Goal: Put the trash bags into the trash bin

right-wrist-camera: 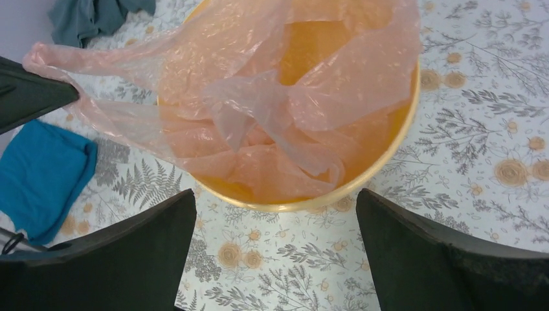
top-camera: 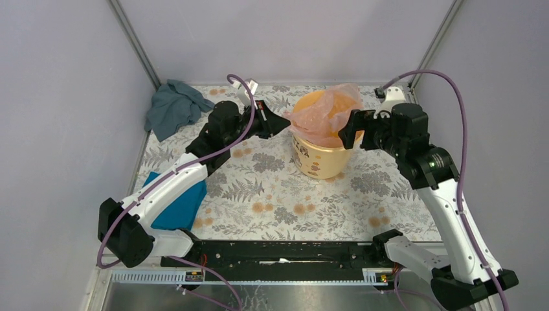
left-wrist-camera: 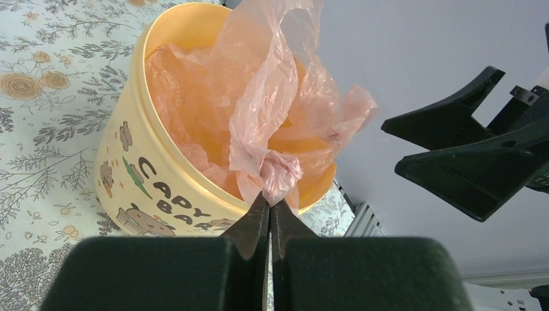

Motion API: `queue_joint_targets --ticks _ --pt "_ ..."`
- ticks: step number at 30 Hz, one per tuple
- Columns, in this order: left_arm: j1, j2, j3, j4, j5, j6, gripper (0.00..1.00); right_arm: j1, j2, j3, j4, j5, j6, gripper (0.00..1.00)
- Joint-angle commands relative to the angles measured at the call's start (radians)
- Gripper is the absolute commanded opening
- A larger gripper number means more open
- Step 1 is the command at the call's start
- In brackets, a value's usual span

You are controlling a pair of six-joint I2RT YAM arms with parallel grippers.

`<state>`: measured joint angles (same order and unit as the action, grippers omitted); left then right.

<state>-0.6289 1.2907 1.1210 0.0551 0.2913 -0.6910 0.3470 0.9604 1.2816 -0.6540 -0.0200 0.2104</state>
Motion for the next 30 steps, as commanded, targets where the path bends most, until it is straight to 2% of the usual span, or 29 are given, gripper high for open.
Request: queue_joint_targets --ticks 1,6,11,14,16,19,21,26,30 --pt "0.011 -0.007 0.05 0.06 0.016 0.001 0.0 0.005 0.079 0.085 -0.064 -0.114 -0.092 1.0" --pt "0.017 0.007 0.066 0.059 0.02 0.0 0.0 0.006 0.153 0.111 -0.031 -0.008 -0.13 0.99" --pt "0.021 0.01 0.069 0.062 0.021 -0.004 0.0 0.008 0.265 0.172 -0.011 -0.005 -0.164 0.88" --pt "0.025 0.01 0.071 0.061 0.023 -0.005 0.0 0.018 0.298 0.171 0.06 0.028 -0.118 0.83" --pt "0.028 0.007 0.072 0.061 0.022 -0.007 0.0 0.019 0.288 0.148 0.119 0.101 -0.059 0.71" --pt "0.037 -0.005 0.071 0.047 0.015 -0.005 0.0 0.02 0.236 0.107 0.178 0.245 0.049 0.36" --pt "0.049 -0.019 0.067 0.033 0.009 -0.002 0.0 0.02 0.183 0.057 0.206 0.298 0.107 0.22" --pt "0.085 -0.059 0.036 0.005 -0.007 0.005 0.0 0.02 0.077 0.01 0.134 0.406 0.192 0.07" --pt "0.112 -0.091 0.008 -0.024 -0.007 0.003 0.0 0.019 0.008 -0.009 0.054 0.408 0.21 0.01"
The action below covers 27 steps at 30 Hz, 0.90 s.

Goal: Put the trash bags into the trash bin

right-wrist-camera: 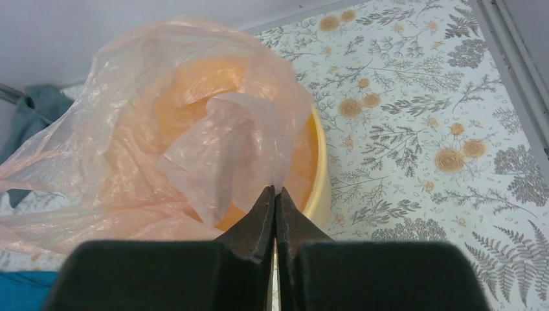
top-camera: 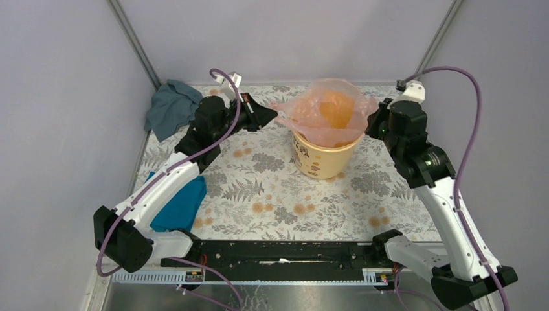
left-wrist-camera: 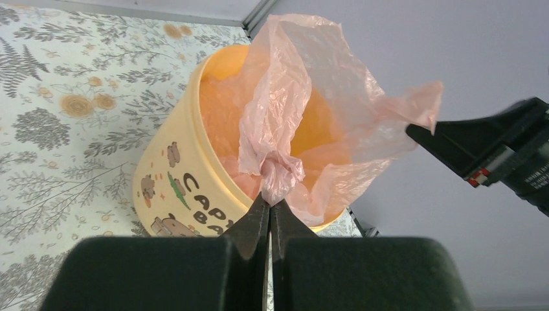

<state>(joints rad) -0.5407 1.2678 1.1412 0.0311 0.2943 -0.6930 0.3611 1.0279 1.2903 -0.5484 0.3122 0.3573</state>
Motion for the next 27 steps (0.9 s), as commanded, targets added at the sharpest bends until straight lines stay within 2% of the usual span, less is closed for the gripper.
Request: queue_joint_targets --ticks 1,10,15,19,23,27 --pt "0.027 -0.077 -0.021 -0.008 -0.012 0.006 0.0 0.005 -0.079 -0.029 -0.059 0.079 0.066 0.01" --pt "0.036 -0.164 -0.096 -0.129 -0.017 0.035 0.0 0.004 -0.212 -0.168 -0.096 0.114 0.148 0.03" --pt "0.036 -0.183 -0.179 -0.117 0.005 0.005 0.0 0.005 -0.281 -0.277 -0.097 0.209 0.245 0.03" --pt "0.037 -0.186 -0.25 -0.088 0.011 -0.017 0.0 0.005 -0.312 -0.355 -0.066 0.282 0.253 0.05" --pt "0.036 -0.135 -0.286 -0.037 0.025 -0.04 0.0 0.005 -0.299 -0.44 0.056 0.292 0.193 0.12" --pt "0.036 -0.028 -0.285 0.084 0.091 -0.082 0.0 0.006 -0.227 -0.495 0.174 0.262 0.112 0.21"
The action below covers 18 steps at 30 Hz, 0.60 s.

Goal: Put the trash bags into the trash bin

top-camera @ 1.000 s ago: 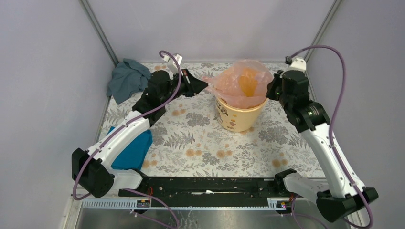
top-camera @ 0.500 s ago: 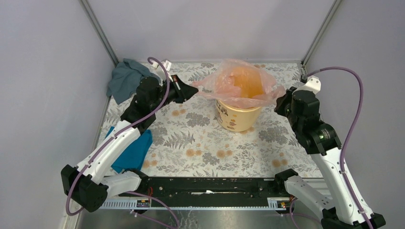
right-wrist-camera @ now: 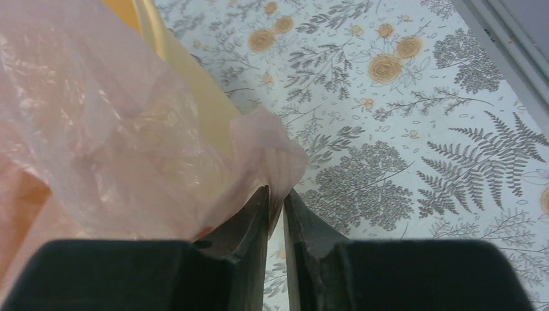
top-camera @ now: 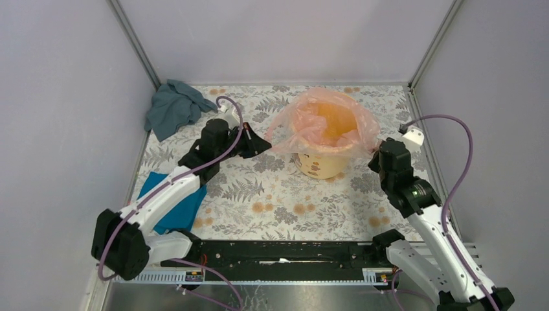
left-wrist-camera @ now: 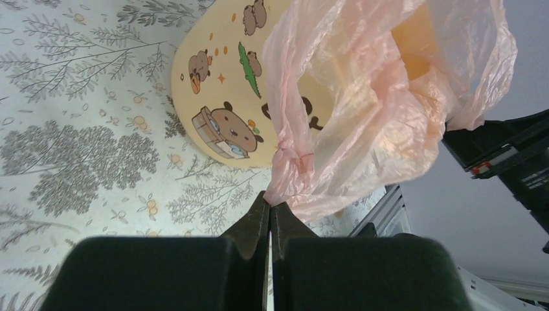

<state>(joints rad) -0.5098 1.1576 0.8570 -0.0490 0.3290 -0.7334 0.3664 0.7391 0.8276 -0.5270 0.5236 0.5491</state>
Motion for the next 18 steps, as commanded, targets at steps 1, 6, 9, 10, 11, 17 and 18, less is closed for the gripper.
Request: queue_joint_targets --ticks 1,6,9,10,11,17,18 --pt "0.005 0.112 0.006 0.181 0.068 -0.048 0.0 0.0 0.085 -0.028 0.153 0.056 -0.09 0.22" --pt "0.005 0.157 0.016 0.183 0.083 -0.03 0.06 0.0 0.106 0.036 0.028 0.01 -0.095 0.34" --pt "0.005 0.111 -0.007 0.148 0.06 0.001 0.22 0.0 0.017 0.05 -0.034 -0.08 -0.096 0.59" --pt "0.005 0.093 -0.008 0.126 0.047 0.015 0.27 -0.001 -0.019 0.058 -0.05 -0.116 -0.099 0.69" --pt "0.005 0.072 -0.007 0.097 0.034 0.033 0.32 0.0 -0.055 0.069 -0.072 -0.149 -0.102 0.79" --pt "0.007 -0.061 0.022 -0.027 -0.001 0.111 0.7 -0.001 -0.105 0.233 -0.188 -0.291 -0.172 1.0" --pt "0.007 -0.08 0.037 -0.049 -0.014 0.119 0.77 0.0 -0.083 0.268 -0.201 -0.307 -0.192 1.0"
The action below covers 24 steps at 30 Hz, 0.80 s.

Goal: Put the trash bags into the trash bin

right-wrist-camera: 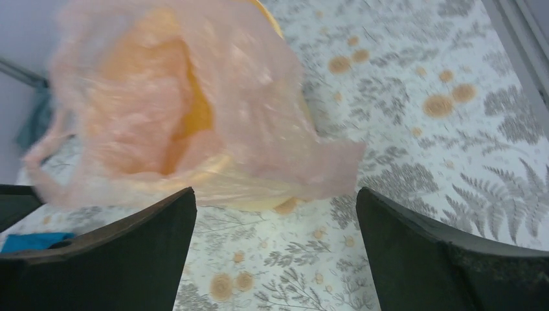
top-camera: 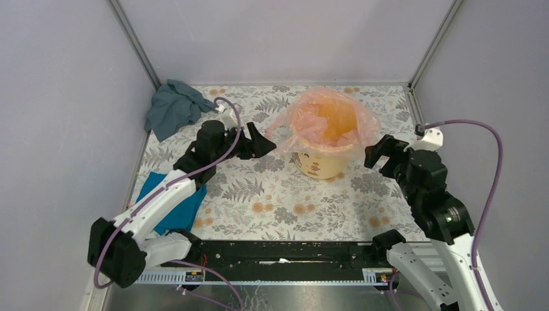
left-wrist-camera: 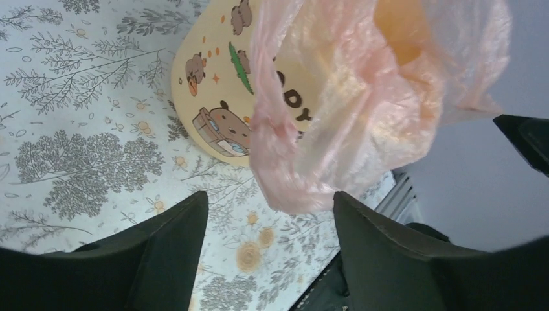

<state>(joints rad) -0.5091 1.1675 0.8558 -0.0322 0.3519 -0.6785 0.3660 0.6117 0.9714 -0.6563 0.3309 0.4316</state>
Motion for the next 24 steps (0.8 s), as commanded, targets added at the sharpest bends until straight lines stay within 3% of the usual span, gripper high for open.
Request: queue_joint_targets --ticks 1,4,6,10,13,20,24 --pt "0.006 -0.108 0.056 -0.083 -0.051 0.073 0.83 0.0 0.074 0.161 -0.082 -0.123 -0.093 1.0" --pt "0.006 -0.126 0.092 -0.097 -0.102 0.089 0.98 0.0 0.176 0.259 -0.085 -0.143 -0.165 1.0" --pt "0.007 -0.086 0.139 -0.112 -0.111 0.097 0.99 0.001 0.269 0.354 -0.113 -0.123 -0.205 1.0" --pt "0.009 0.048 0.238 -0.141 -0.085 0.096 0.99 0.001 0.449 0.507 -0.171 -0.051 -0.266 1.0" --pt "0.015 0.099 0.249 -0.073 -0.077 0.076 0.99 0.013 0.559 0.576 -0.204 0.044 -0.3 1.0" --pt "0.051 0.22 0.321 -0.003 -0.051 0.033 0.91 0.115 0.741 0.664 -0.206 0.398 -0.369 1.0" --pt "0.067 0.284 0.336 0.049 -0.022 0.004 0.84 0.116 0.786 0.667 -0.158 0.479 -0.393 0.99"
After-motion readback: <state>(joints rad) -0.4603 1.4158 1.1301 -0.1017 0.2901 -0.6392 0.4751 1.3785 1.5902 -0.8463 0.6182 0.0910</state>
